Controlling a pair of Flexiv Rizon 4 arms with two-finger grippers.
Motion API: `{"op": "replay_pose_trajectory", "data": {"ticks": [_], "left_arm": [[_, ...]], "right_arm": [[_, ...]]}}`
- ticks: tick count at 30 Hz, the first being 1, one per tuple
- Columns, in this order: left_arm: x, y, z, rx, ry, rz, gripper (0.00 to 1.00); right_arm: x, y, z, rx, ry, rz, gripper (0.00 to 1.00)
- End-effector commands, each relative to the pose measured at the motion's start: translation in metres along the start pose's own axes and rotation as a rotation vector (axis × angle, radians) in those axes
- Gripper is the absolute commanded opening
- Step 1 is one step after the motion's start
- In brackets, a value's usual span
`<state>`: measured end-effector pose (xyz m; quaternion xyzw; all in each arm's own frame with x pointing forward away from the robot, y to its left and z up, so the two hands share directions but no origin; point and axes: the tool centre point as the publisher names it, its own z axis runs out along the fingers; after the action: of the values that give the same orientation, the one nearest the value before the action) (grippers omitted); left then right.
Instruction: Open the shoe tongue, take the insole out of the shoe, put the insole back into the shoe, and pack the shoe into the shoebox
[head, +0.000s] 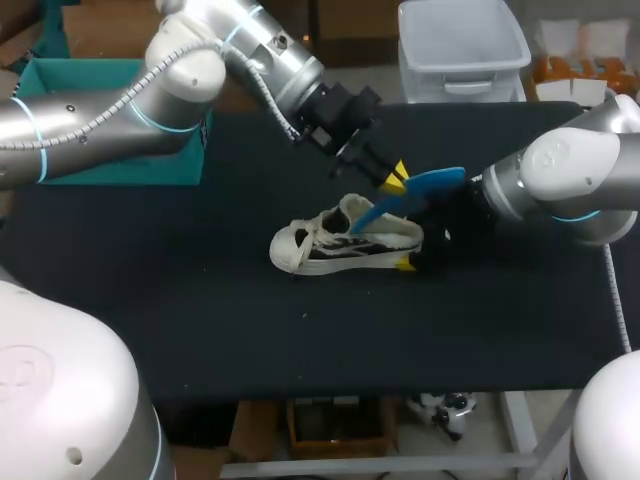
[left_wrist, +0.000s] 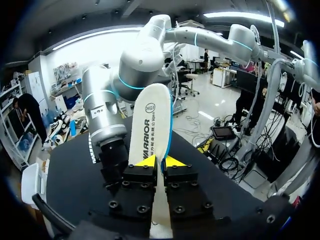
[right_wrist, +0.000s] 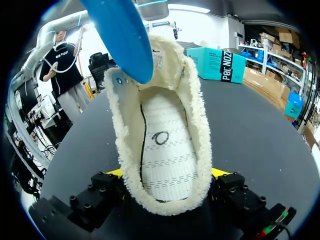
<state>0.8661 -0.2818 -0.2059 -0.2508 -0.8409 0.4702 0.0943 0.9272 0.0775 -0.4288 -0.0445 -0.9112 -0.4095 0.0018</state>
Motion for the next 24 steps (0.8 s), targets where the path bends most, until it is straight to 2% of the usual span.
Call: {"op": "replay_pose_trajectory", "data": {"ticks": [1, 7, 14, 24], "left_arm": [[0.004, -0.005, -0.009, 0.030, 0.020, 0.035, 0.00], [0.010, -0.014, -0.016, 0.060, 0.029, 0.075, 0.00], [0.017, -0.015, -0.032, 0.128, 0.053, 0.124, 0.00], [0.012, -0.015, -0.044, 0.241, 0.165, 0.195, 0.00]], "right_arm": [[0.003, -0.002, -0.001, 0.001, -0.002, -0.001, 0.00], [0.003, -0.002, -0.001, 0.001, -0.002, -0.001, 0.00], [0.003, -0.002, -0.001, 0.001, -0.002, -0.001, 0.00], [0.003, -0.002, -0.001, 0.001, -0.002, -0.001, 0.00]]}}
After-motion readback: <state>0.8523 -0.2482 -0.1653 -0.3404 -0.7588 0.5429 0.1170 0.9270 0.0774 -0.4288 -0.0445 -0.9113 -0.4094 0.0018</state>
